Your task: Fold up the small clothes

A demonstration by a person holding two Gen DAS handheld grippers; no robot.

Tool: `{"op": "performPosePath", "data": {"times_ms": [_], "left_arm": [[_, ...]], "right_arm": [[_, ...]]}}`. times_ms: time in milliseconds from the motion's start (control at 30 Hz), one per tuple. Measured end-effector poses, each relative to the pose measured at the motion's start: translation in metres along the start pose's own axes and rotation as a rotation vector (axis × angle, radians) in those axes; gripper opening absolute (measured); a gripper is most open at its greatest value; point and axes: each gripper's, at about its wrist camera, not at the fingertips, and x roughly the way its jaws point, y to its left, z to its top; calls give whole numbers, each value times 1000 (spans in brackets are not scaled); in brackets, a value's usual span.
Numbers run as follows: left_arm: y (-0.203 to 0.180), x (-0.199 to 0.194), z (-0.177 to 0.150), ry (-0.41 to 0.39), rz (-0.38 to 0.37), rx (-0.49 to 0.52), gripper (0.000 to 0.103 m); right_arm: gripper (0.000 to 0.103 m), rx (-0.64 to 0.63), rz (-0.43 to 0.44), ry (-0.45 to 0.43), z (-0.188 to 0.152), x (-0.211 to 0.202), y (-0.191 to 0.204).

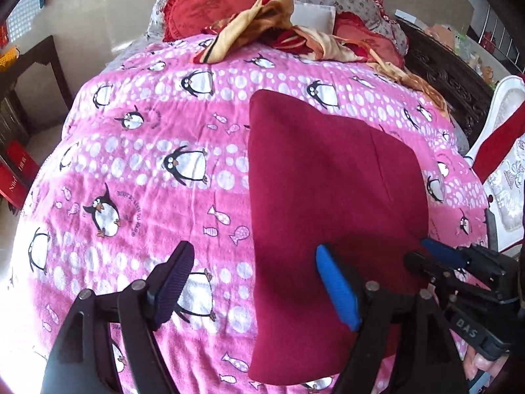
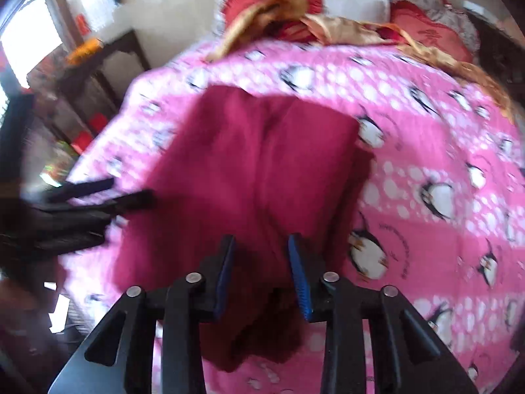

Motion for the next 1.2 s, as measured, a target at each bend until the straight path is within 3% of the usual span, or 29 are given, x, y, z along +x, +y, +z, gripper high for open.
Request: {"op": "performPosePath", "data": {"times_ms": [100, 267, 433, 567, 833, 1200], "left_arm": [[1, -5, -2, -15, 14, 17, 80], [-2, -13, -3, -47, 31, 20, 80], [-1, -30, -7, -85, 26, 1, 80], [-5, -41, -8, -94, 20, 14, 80], [-8, -68, -14, -152, 14, 11, 80], [-11, -88, -20, -193, 20, 31, 80]], "right_arm": [[11, 69, 13, 5, -12, 5, -14], [11, 75, 3, 6, -12, -1, -18], [17, 161, 48, -26, -15, -25, -21], [21, 174, 9, -67, -15, -46, -14], [38, 190, -48, -129, -11, -72, -1], [43, 128, -111, -179, -7, -85, 22]]}}
